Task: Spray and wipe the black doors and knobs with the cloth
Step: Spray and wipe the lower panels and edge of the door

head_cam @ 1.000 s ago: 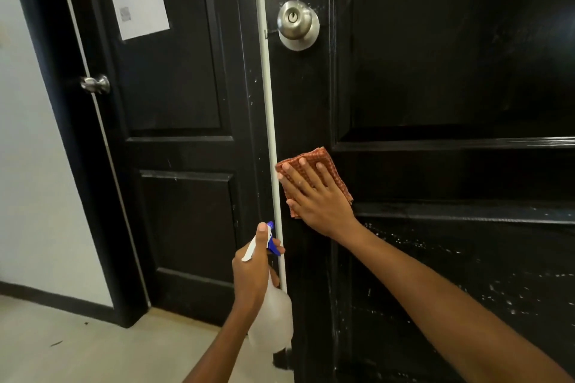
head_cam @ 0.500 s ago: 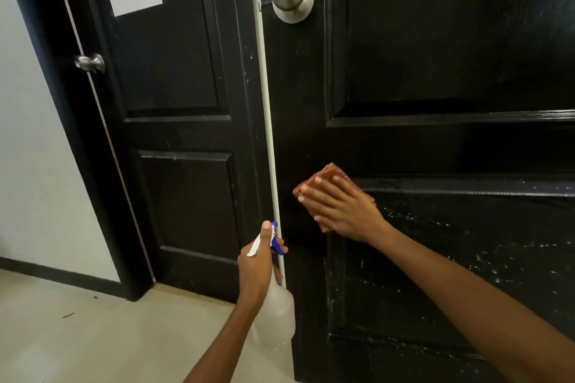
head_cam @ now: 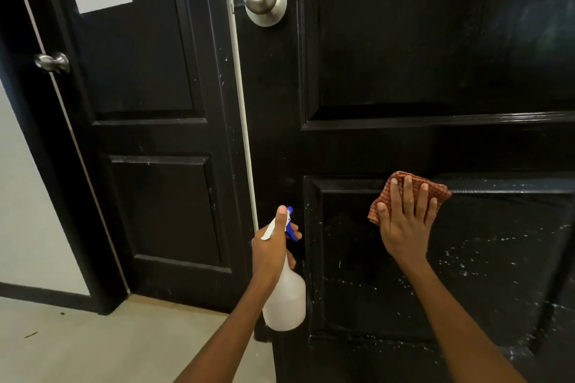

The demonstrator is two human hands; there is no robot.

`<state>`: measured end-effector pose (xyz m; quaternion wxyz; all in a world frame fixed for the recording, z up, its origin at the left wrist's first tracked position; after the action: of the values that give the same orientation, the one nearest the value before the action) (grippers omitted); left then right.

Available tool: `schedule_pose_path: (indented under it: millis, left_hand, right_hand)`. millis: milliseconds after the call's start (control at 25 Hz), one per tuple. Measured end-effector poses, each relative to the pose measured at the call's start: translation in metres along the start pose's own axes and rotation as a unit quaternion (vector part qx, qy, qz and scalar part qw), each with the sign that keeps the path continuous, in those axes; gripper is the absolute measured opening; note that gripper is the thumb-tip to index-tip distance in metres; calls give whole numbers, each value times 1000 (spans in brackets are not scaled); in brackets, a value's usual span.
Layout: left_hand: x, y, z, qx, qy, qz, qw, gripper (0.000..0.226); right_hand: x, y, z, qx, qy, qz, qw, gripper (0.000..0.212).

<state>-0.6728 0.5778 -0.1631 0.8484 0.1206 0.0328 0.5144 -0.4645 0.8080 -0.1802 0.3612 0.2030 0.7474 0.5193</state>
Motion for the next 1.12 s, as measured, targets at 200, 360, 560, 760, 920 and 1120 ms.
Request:
schedule_pose_path:
  millis: [200,360,560,760,920,1120]
  left_hand:
    - [15,12,23,23,-5,-27,999,70]
    - [18,20,28,18,-13,-21,1000,66]
    - [4,20,22,11,4,-14,1000,68]
    - [-28,17,4,-4,4,29,1000,67]
    - [-33,7,-15,-25,25,18,999,66]
    - [-31,-5,-26,-56,39,14,998,62]
  right_hand:
    - [8,-3,-4,13,12,-6,1000,73]
    - [9,-7,-13,34,17,-19,999,75]
    - [19,-12,-99,-31,50,-12,998,72]
    - [42,-21,-176,-99,79,-26,992,67]
    - [53,-64,-149,-148,82,-69,983,68]
    - [64,-152,-120,-208,37,-160,964,71]
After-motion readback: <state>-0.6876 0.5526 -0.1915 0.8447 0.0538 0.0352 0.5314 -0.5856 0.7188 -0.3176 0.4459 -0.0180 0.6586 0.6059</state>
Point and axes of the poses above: each hand's wrist, its own y-axis towards the middle knuckle, its own x-axis out of the palm, z = x × y, the point moved 5 cm from there along y, towards the middle knuckle, and after that the axes turned 11 degrees about z, right-handed, at the moved point
